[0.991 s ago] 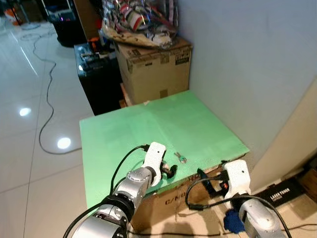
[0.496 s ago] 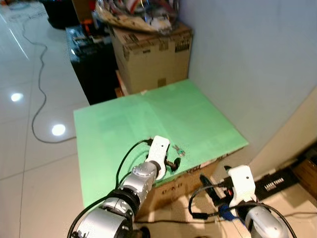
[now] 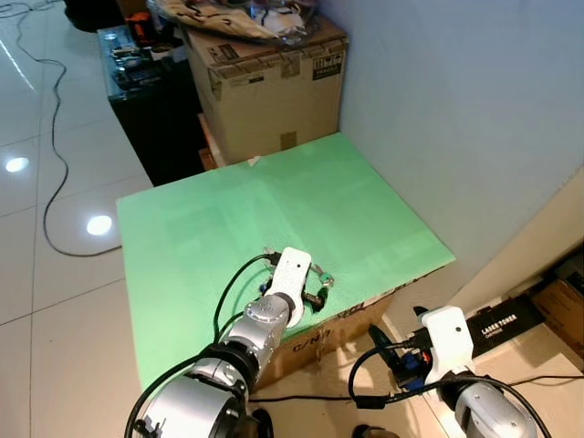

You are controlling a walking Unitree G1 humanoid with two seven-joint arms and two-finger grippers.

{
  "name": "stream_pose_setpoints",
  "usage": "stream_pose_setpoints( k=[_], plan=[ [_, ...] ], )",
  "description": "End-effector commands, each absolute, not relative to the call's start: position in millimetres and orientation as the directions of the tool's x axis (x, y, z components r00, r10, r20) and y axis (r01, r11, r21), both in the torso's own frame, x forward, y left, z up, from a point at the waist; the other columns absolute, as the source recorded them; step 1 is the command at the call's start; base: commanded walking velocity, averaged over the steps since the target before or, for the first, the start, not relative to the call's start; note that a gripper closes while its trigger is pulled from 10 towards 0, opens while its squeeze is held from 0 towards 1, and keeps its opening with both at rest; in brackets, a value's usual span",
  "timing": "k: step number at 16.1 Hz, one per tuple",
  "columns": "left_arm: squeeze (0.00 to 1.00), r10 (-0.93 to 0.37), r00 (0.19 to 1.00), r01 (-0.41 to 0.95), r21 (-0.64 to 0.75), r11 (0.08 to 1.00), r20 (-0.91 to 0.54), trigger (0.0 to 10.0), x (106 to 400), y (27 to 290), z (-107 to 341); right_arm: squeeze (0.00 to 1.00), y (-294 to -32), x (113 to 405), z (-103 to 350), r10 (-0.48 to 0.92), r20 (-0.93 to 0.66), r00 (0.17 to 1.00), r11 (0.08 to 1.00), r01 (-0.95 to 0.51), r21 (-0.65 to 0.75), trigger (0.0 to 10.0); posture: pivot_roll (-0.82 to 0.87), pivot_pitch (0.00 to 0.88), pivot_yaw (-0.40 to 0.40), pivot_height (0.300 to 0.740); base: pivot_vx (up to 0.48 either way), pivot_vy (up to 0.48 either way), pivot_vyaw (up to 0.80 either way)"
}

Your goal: Hang keys on a hook

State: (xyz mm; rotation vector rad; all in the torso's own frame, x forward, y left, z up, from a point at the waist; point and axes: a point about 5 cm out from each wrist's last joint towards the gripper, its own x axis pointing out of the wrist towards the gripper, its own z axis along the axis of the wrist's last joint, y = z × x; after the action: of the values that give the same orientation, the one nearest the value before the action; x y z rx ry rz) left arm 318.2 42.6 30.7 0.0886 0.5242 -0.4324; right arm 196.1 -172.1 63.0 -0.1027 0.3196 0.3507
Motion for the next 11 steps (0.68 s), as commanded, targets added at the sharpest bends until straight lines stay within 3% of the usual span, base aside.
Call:
stream_pose_setpoints(
  k=[1, 7, 11],
  plan=[
    [0.0, -0.372, 0.785, 0.439, 0.021, 0.898, -0.495, 10.0, 317.4, 31.8, 33.2, 0.0, -170.0, 192.3, 64.0, 0.336, -0.335, 0.88, 0.929, -0.368, -0.036, 10.0, -0.2, 0.193, 0.062, 0.736, 0.0, 0.0, 0.0],
    [0.0, -0.342, 0.802, 0.429, 0.074, 0.9, -0.489, 10.0, 318.6, 39.5, 31.9, 0.0, -168.6, 191.5, 63.1, 0.34, -0.345, 0.875, 0.927, -0.374, -0.036, 10.0, -0.19, 0.19, 0.062, 0.736, 0.0, 0.0, 0.0],
    [0.0, -0.315, 0.753, 0.441, 0.088, 0.893, -0.578, 10.0, 306.6, 44.9, 14.8, 0.0, -167.9, 193.4, 64.1, 0.347, -0.342, 0.873, 0.924, -0.38, -0.034, 10.0, -0.19, 0.186, 0.058, 0.736, 0.0, 0.0, 0.0]
  ],
)
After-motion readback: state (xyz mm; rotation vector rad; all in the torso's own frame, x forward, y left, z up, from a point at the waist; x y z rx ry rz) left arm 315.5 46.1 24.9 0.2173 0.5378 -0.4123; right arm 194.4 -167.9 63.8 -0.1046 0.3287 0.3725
